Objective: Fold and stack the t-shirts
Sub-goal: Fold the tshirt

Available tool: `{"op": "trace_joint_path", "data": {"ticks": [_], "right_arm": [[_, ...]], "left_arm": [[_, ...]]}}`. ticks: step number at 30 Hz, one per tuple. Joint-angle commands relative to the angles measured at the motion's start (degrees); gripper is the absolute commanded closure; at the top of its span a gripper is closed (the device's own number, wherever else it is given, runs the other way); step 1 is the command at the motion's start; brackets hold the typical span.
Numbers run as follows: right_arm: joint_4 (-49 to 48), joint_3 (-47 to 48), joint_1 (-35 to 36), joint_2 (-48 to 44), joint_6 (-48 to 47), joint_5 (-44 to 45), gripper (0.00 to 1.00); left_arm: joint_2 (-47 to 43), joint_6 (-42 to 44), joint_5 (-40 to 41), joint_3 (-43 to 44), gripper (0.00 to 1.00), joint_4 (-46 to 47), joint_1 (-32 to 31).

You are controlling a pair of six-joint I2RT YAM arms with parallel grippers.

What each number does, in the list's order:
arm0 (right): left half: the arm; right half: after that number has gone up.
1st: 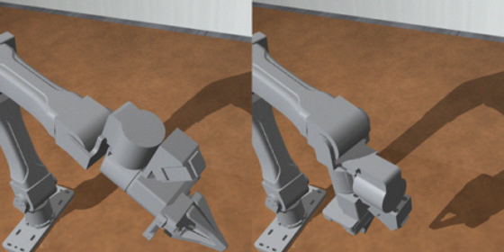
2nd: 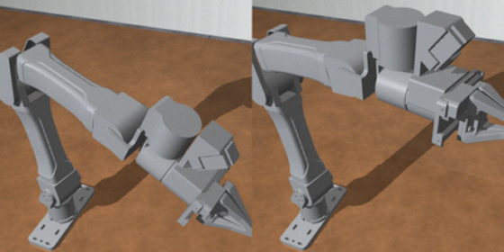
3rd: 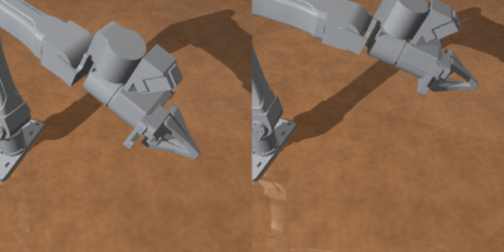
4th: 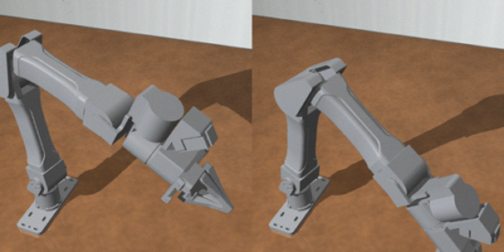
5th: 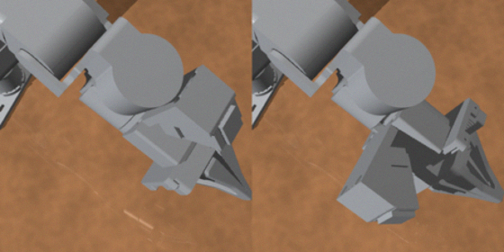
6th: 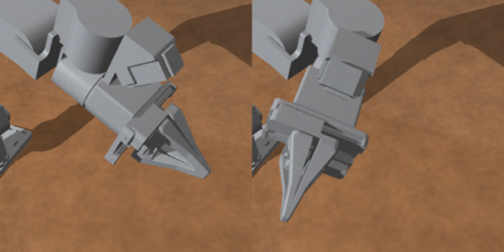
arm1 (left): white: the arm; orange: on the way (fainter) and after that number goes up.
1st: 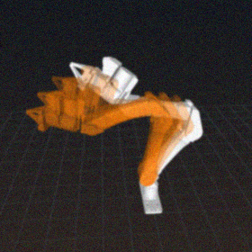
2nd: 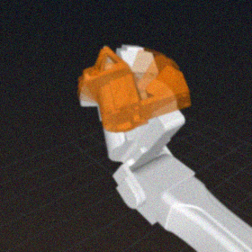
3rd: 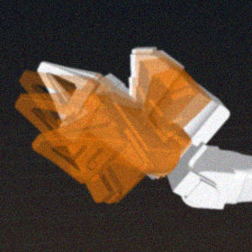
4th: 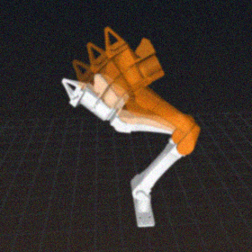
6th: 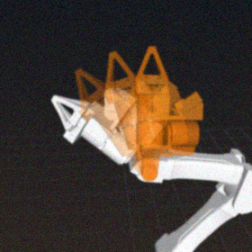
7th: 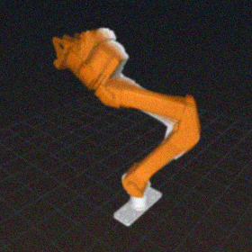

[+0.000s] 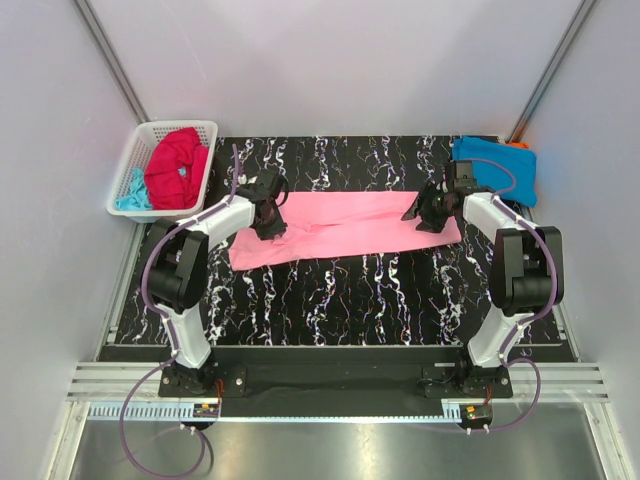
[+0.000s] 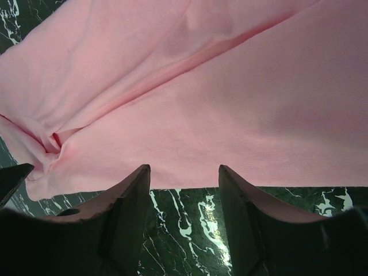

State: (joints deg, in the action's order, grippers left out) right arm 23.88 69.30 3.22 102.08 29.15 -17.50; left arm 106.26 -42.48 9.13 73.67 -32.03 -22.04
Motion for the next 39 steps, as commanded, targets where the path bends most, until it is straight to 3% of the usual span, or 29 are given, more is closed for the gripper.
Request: {"op": "trace_joint_path", "data": {"ticks": [1,6,16,23,34,36,39], "right_arm": [[0.6,0.4,-0.1,-0.9,-0.6,1.2,0.42],[0.8,0.0,-0.1,-0.9,-0.4,1.8,0.42],[1.2,0.2,-0.1,-0.6,-0.2,2.1,0.43],[1.3,0.9,-0.1,0.0,-0.1,1.9,0.43],[1.5,5.0,-0.1,2.9,0.0,0.8,0.43],[1.4,5.8,-0.1,4.2,0.1,0.1,0.43],[1.4,6.6,-0.1,5.6,0.4,-1.0,0.43]], "left_arm": [[-1.1,0.7,1.3,1.0,0.73,1.3,0.2],[-1.1,1.0,1.3,1.3,1.0,1.1,0.2],[-2.9,2.7,4.4,4.9,1.0,-1.4,0.3],[-1.0,3.8,1.3,14.0,1.0,-2.0,1.4],[25.2,8.0,-17.1,39.2,1.0,-0.1,3.0],[28.6,8.0,-19.3,41.8,0.83,-0.6,3.3],[26.9,9.0,-17.7,38.3,0.65,2.0,3.4]]}}
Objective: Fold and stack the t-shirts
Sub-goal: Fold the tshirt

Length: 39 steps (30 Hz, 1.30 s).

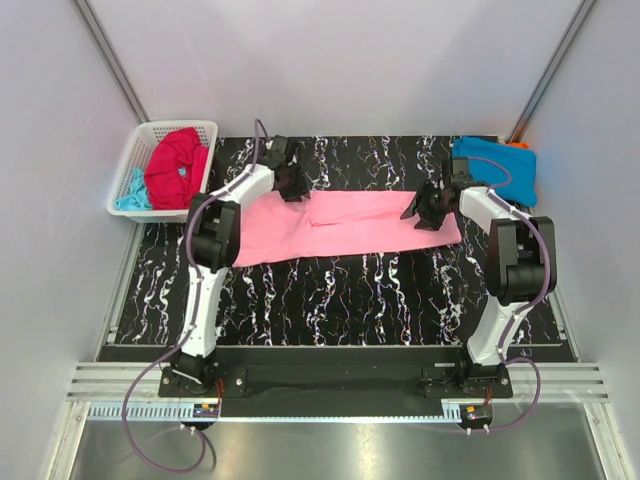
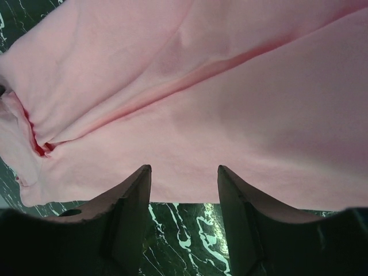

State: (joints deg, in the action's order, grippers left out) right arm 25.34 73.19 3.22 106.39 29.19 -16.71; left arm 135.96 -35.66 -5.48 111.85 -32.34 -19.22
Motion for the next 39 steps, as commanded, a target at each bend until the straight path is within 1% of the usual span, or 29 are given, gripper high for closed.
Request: {"op": "trace_joint_path", "data": {"ticks": [1,2,3,4,6,12,13,17,19,23,24,25,27,28,30,31,32,33,39], "right_arm": [[0.0,2.8,-0.1,1.5,0.3,-1.8,0.43],[0.0,3.0,-0.1,1.9,0.2,-1.8,0.43],[0.1,3.1,-0.1,2.4,0.1,-1.7,0.44],[0.0,3.1,-0.1,2.6,0.1,-1.7,0.43],[0.0,2.8,-0.1,2.9,-0.1,-1.3,0.44],[0.1,2.9,-0.1,3.2,-1.2,1.0,0.43],[0.1,3.1,-0.1,3.3,-1.2,1.5,0.42],[0.2,6.4,-0.1,4.6,-1.9,1.5,0.42],[1.1,8.1,-0.1,5.3,-2.4,2.3,0.41],[4.5,15.3,-0.1,9.3,-4.2,5.1,0.41],[6.6,17.0,-0.1,10.3,-5.0,5.5,0.41],[7.8,20.0,-0.1,11.4,-5.2,6.9,0.41],[11.5,23.1,-0.1,14.7,-6.2,7.7,0.41],[12.6,25.4,-0.1,15.6,-6.5,8.5,0.41],[14.2,26.7,-0.1,17.5,-6.9,9.5,0.41],[14.6,27.2,-0.1,18.0,-7.3,10.1,0.41],[14.8,27.4,-0.1,18.2,-7.4,10.6,0.41],[15.2,27.4,-0.1,18.7,-7.7,11.2,0.41],[18.0,27.3,-0.1,21.0,-8.3,14.3,0.41]], "left_arm": [[-4.5,3.0,-3.7,-2.2,0.64,5.0,0.7],[-6.3,3.7,-4.8,-8.5,0.6,8.5,0.8],[-10.0,4.2,-6.5,-11.7,0.54,12.1,0.9],[-11.2,4.4,-8.6,-16.0,0.52,17.1,1.6],[-13.3,4.3,-9.4,-18.5,0.49,19.7,2.1],[-19.6,3.3,-9.9,-24.7,0.48,23.8,3.2],[-21.9,3.2,-9.6,-26.7,0.48,25.3,3.2],[-26.3,3.5,-10.6,-30.1,0.47,27.6,3.3],[-27.3,3.4,-10.5,-30.6,0.46,25.8,3.3],[-28.3,2.5,-10.5,-30.7,0.46,20.0,3.2],[-28.3,2.3,-8.2,-30.6,0.46,16.2,3.2],[-28.5,1.2,-6.2,-30.5,0.46,14.3,3.1],[-28.5,0.4,-2.8,-30.0,0.46,10.4,3.0],[-27.9,-0.8,0.3,-28.9,0.46,5.5,3.0],[-26.9,-1.3,2.4,-27.7,0.48,1.7,2.9],[-26.3,-1.6,4.9,-27.1,0.48,-1.0,2.7],[-26.1,-1.6,5.3,-27.0,0.48,-1.8,2.5],[-25.7,-1.6,7.8,-26.8,0.48,-3.2,2.4],[-19.8,-1.7,12.5,-20.3,0.48,-11.4,1.5]]}}
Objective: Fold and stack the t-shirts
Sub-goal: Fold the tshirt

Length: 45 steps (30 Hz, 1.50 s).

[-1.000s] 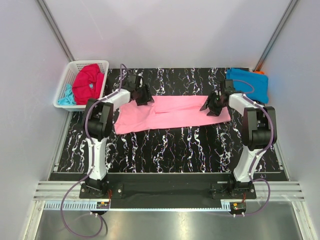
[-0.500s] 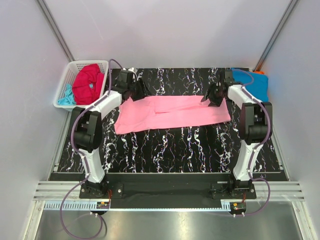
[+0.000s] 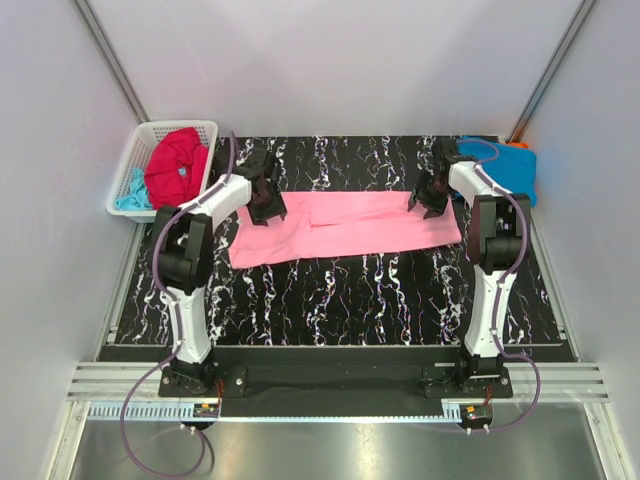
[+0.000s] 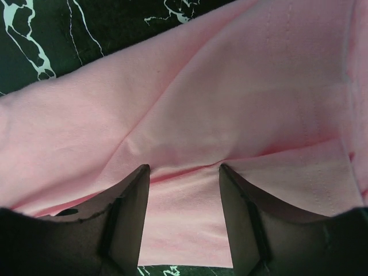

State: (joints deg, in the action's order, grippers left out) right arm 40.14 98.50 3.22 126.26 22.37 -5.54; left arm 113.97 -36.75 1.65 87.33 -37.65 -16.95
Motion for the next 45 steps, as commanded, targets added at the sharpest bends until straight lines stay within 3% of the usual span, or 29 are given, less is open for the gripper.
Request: {"op": "trace_joint_path", "data": {"ticks": [1,9,18,29,35,45], "right_arm": [[3.9,2.1,-0.1,1.5,-1.4,3.3,0.41],[8.0,-0.8,0.0,3.0,-0.7,5.3,0.41],[7.9,-11.5,1.2,-2.3,0.0,8.0,0.41],[5.6,-27.5,11.3,-14.3,5.7,6.6,0.41],[2.4,-34.8,22.3,-19.0,13.3,6.1,0.43],[1.9,-32.9,44.1,-17.2,25.4,3.2,0.45]], "left_arm": [[2.8,-0.5,6.5,5.9,0.48,-6.8,-1.1],[14.9,1.4,9.2,17.7,0.47,-17.7,-1.2],[23.0,3.3,13.1,31.5,0.45,-25.5,0.0],[33.0,4.3,7.6,49.9,0.43,-25.4,1.3],[34.6,4.1,2.8,50.3,0.43,-21.1,1.8],[36.7,0.5,-22.8,50.0,0.39,1.4,2.4]]}}
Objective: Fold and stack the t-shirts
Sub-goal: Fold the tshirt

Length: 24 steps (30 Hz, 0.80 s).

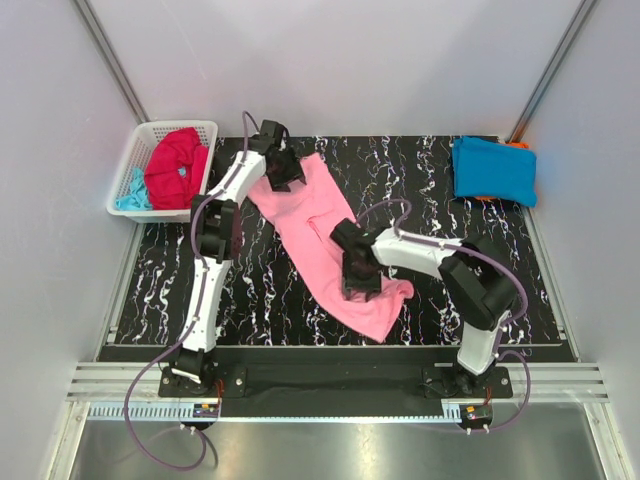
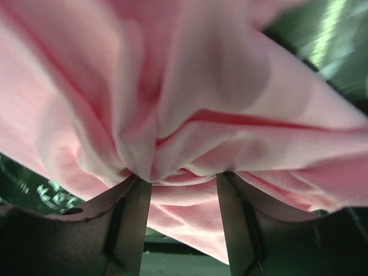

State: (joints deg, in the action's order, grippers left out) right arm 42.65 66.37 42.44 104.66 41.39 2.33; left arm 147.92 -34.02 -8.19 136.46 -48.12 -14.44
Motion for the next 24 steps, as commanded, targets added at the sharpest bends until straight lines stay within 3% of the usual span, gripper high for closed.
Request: {"op": "trace_joint_path", "data": {"ticks": [1,7,17,21,24], "right_arm": [[-0.3,0.5,5.6,4.8,6.8,-4.6,0.45],[1.4,4.0,8.4,4.1,7.1,-2.8,0.45],[8.8,13.3,8.4,-0.6,5.5,5.0,0.44],[12.0,16.6,8.4,-3.8,5.5,10.2,0.39],[13.4,19.1,8.0,-4.6,3.4,14.1,0.34]], "left_arm": [[3.2,-2.6,-14.3,1.3,0.39,13.5,-0.2],[2.2,-3.0,-19.8,-0.2,0.39,24.6,-0.2],[-20.7,-3.6,-20.6,-25.9,0.39,51.3,0.7],[-26.3,-3.9,-20.6,-27.5,0.39,50.4,1.1],[-30.0,-3.2,-20.8,-28.2,0.39,44.4,0.9]]}}
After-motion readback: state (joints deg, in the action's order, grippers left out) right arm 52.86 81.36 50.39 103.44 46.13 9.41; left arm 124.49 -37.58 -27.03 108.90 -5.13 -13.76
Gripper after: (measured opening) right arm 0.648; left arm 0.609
